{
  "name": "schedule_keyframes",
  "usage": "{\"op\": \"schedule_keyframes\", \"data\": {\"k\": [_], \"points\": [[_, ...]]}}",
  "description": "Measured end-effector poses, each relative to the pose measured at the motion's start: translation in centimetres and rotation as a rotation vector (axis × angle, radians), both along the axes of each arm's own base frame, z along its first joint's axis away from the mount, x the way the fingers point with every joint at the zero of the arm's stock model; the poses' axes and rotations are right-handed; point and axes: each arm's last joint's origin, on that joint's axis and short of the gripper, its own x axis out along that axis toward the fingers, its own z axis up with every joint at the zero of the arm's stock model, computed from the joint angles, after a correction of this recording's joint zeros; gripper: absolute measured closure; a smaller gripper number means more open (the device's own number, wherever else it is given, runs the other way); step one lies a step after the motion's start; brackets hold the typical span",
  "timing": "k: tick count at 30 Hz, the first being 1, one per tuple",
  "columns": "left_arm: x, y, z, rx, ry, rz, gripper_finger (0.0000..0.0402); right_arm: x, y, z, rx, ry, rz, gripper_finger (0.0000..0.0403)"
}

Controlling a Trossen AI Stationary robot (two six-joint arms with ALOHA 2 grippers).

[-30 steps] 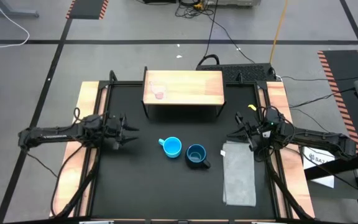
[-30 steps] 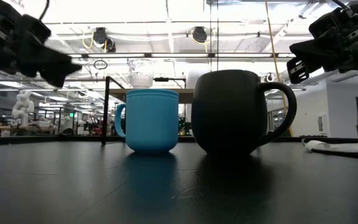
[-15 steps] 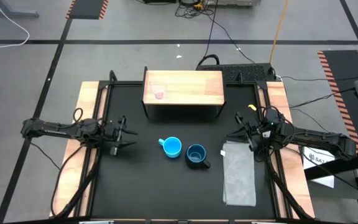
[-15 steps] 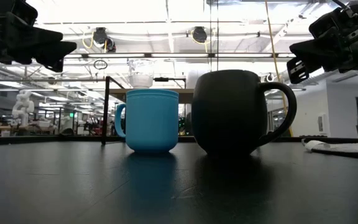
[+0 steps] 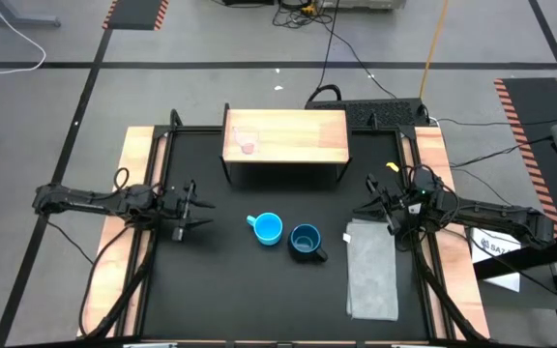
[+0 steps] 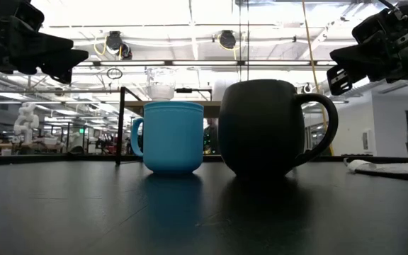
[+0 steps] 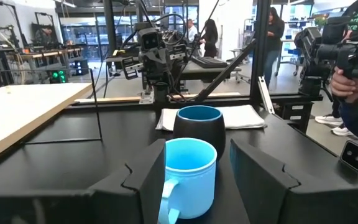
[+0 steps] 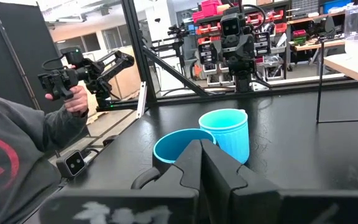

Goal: Stack small to large cups/mugs on shelf
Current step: Put the light blue mug on the shelf

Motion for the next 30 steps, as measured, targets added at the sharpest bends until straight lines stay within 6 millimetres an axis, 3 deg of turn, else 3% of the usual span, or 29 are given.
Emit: {"op": "schedule_keyframes", "data": {"k": [15,24,30], "points": [[1.1,0.1,1.1,-0.032,-0.079,0.046,0.0222,0.0,0.0,0.3,-0.017,-0.035,0.000,0.0403],[4.0,0.4,3.2,0.033,0.033,0.100,0.0222,0.0,0.0,0.3,-0.015,-0.035,0.000,0.0403],[6.6,0.2,4.0,0.011,0.118,-0.010,0.0222,0.0,0.0,0.3,-0.014,-0.034,0.000,0.0403]]}}
